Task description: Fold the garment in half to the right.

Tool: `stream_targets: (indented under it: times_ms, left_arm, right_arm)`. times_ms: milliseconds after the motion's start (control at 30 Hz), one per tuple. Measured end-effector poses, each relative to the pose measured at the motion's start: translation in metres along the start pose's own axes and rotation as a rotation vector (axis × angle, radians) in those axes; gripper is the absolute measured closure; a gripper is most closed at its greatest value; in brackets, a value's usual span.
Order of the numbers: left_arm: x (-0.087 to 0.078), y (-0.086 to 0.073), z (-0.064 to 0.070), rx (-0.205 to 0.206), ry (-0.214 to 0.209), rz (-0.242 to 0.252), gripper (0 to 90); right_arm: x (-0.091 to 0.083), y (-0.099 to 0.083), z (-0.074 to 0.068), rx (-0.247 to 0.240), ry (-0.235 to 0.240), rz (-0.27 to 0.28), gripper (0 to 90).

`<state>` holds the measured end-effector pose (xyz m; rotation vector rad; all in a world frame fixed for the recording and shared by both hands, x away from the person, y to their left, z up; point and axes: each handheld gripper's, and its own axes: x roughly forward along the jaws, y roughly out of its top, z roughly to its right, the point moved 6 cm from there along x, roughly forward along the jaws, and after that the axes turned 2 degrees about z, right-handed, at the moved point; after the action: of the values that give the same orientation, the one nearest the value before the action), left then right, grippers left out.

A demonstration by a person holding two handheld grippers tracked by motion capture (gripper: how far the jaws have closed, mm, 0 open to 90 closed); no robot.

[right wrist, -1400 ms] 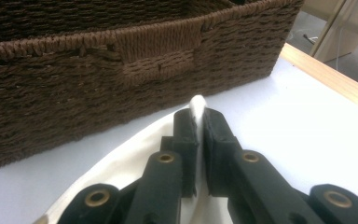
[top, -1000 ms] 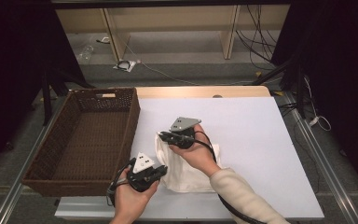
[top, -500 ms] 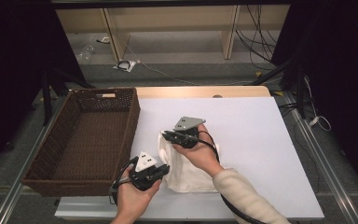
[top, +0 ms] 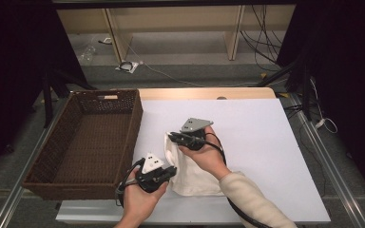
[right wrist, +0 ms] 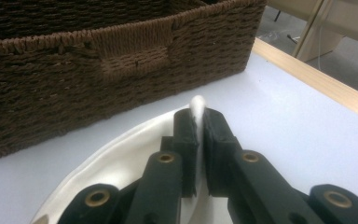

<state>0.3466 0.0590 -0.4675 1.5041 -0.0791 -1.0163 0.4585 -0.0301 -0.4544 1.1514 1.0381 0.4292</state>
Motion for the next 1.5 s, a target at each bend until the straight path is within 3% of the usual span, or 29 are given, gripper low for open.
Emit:
stream_targets:
  times_ms: [667, 1500]
  left_arm:
    - [0.003, 0.003, 0.002, -0.002, -0.01, 0.006, 87.2]
    - [0.018, 0.012, 0.019, 0.023, -0.05, 0.005, 87.1]
  right_arm:
    - [-0.005, -0.002, 0.005, 0.009, -0.013, 0.01, 85.5]
    - [-0.027, -0.011, 0.018, 0.033, -0.047, 0.032, 85.4]
